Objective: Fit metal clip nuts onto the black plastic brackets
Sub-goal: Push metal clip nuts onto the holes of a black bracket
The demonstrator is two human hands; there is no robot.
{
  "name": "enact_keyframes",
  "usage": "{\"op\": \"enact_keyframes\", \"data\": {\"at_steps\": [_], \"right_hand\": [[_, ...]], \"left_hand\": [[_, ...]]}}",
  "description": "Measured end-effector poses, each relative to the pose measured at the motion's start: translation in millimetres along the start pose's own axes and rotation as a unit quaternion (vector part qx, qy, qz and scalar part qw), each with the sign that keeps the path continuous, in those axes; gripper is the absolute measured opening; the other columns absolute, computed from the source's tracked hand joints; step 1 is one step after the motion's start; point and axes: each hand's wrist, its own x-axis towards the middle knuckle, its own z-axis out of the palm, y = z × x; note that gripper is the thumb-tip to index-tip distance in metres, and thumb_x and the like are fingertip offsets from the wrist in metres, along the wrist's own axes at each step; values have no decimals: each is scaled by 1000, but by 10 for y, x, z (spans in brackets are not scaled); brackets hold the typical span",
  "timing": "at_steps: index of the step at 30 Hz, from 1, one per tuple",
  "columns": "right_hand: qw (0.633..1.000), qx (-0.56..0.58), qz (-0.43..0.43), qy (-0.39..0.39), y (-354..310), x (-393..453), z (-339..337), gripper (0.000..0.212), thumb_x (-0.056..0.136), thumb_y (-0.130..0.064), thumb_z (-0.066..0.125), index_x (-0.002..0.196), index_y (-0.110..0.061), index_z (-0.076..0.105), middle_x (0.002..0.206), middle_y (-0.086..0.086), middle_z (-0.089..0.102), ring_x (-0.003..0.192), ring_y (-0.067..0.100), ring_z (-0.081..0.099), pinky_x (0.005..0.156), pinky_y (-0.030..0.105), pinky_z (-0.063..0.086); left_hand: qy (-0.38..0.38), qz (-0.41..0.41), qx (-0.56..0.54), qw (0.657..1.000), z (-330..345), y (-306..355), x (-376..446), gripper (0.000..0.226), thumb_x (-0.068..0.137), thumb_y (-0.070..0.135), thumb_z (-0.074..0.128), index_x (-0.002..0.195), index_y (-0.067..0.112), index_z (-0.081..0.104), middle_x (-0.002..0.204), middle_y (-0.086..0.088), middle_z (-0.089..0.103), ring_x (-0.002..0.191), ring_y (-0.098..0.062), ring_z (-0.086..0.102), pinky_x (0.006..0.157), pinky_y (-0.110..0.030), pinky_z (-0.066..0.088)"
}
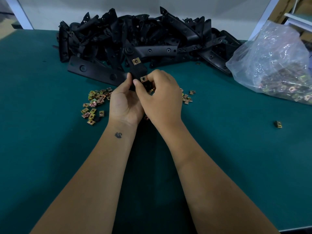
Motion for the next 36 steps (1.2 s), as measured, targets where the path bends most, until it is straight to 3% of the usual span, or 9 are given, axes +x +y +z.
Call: {"op": "enact_keyframes", "data": {"at_steps": [5,9,13,17,20,23,28,32,36], "right_hand": [[999,15,33,-4,-28,23,-17,32,84,-39,71,100,-12,64,93,-2,65,91,18,58,78,38,48],[998,32,53,29,-9,49,-55,24,88,-34,69,97,-11,66,89,-2,66,88,18,59,76,38,49],[995,55,73,42,20,60,-74,17,87,-25,69,91,-9,68,84,-1,67,84,20,62,72,42,51],[991,83,87,53,17,64,-100,14,85,-23,70,92,-11,67,83,-3,66,82,18,62,73,40,52],[983,136,121,34,30,74,-110,22,84,-26,73,101,-14,67,91,-6,66,87,11,62,78,36,53],[967,195,164,-24,51,63,-110,42,81,-35,76,119,-19,64,104,-9,64,95,3,60,84,22,51],[958,227,165,-64,49,76,-100,9,83,-15,73,91,-12,69,84,-7,69,78,1,63,71,20,50],[922,299,244,-8,166,125,-290,5,85,-10,68,82,-7,65,72,-3,61,65,5,53,61,16,44],[828,447,329,79,293,181,-601,10,88,-3,68,91,-12,64,86,-2,69,83,12,63,77,27,51]], "left_hand": [[-2,-2,66,998,4,-18,-16,33,100,11,48,88,-1,76,89,-15,74,80,-26,74,67,-35,61],[-2,-28,91,995,32,-36,-22,23,98,10,50,105,-1,68,100,-16,72,95,-28,71,83,-38,59],[-9,-40,122,992,48,-49,-16,20,99,11,49,104,1,66,95,-13,72,93,-26,70,88,-38,57],[3,-13,166,986,44,-58,22,26,99,18,52,119,3,60,124,-16,65,125,-32,57,108,-47,44],[13,10,169,985,32,-59,45,37,101,24,51,137,14,53,131,-13,64,121,-30,61,99,-46,52],[11,25,148,989,7,-39,46,27,104,29,46,128,29,60,122,-7,70,113,-25,67,93,-44,54],[13,42,137,990,23,1,-3,25,105,33,45,109,32,69,112,-5,74,109,-24,68,95,-44,54],[69,68,250,963,42,130,-22,20,99,30,56,114,23,68,98,-2,68,78,-15,60,66,-30,56],[112,77,214,967,287,-89,-51,39,92,20,69,128,8,57,103,-9,66,75,-16,66,62,-23,54]]}}
